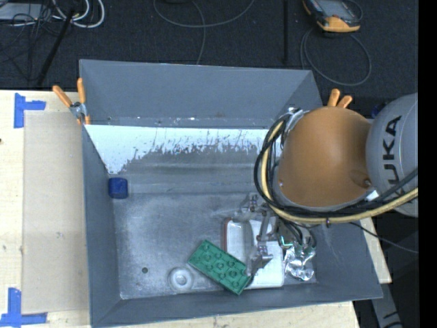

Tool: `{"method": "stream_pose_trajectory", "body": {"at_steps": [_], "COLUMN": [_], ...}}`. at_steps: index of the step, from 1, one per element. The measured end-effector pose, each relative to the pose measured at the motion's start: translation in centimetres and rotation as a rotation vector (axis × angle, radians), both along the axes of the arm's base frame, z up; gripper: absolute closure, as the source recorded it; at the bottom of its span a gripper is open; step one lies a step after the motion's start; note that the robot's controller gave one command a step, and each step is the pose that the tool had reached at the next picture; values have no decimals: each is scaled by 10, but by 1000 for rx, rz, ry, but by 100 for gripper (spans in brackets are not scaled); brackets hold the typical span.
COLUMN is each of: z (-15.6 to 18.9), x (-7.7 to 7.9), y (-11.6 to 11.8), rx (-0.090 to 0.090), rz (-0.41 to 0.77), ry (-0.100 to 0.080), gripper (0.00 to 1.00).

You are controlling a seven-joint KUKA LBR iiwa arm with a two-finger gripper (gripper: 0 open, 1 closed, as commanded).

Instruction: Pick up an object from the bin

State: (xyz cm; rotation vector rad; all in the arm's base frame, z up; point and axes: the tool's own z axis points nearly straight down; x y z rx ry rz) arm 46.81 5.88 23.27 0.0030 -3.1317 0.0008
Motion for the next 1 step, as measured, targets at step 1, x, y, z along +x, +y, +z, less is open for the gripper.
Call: {"method": "stream_pose_trajectory", "body": {"at_steps": [1], "z": [-159], "x": [8], "y": [-13], "rx": [5], "rz": [-80], "ry": [-27], "gripper": [0]}}
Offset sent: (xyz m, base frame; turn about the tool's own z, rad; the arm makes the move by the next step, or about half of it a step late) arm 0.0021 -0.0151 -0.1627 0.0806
